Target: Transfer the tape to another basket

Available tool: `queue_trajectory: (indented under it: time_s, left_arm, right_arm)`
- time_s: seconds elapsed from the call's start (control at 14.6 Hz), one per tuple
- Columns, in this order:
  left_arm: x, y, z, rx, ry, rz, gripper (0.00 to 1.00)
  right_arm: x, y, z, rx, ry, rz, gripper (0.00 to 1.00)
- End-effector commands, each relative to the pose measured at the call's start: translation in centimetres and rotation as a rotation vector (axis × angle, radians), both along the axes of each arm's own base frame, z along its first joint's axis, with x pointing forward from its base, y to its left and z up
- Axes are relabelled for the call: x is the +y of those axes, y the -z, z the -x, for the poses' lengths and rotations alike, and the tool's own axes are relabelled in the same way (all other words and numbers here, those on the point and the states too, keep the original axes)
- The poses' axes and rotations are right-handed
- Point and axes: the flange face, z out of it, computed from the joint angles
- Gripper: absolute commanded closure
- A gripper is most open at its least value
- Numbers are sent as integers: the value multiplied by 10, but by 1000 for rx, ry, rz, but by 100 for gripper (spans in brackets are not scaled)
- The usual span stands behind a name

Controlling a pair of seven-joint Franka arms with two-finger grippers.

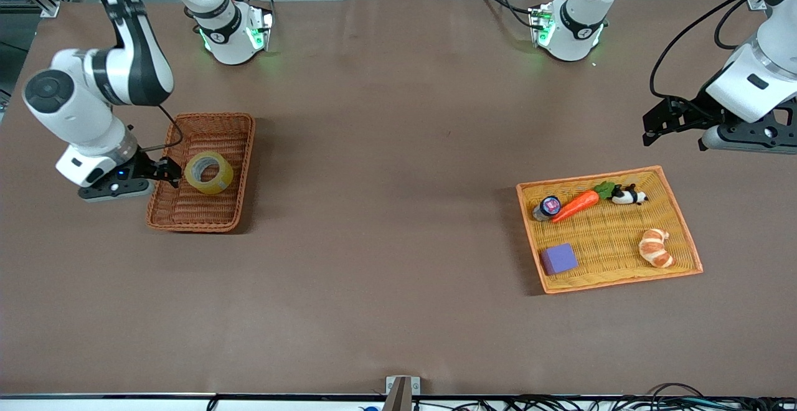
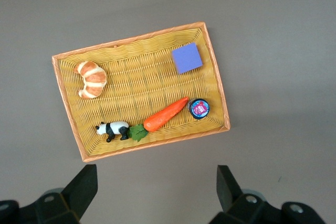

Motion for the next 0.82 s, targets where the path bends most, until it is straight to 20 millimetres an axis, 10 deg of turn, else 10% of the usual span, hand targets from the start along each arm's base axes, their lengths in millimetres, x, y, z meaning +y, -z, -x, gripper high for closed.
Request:
queue_trajectory:
  time_s: [0.0,0.48,0.75]
  left_arm:
    - [2,-4,-1,6,-17,1,0]
    - [4,-6,-5,-2,-20,3,0]
    - [5,-6,-6,-3,-23,3,0]
  right_arm:
    - [19,-70,-19,-7,85,-4,0]
    - [0,-232,-20,28,200,-119,0]
    - [-4,-269,-1,94,219,-115,0]
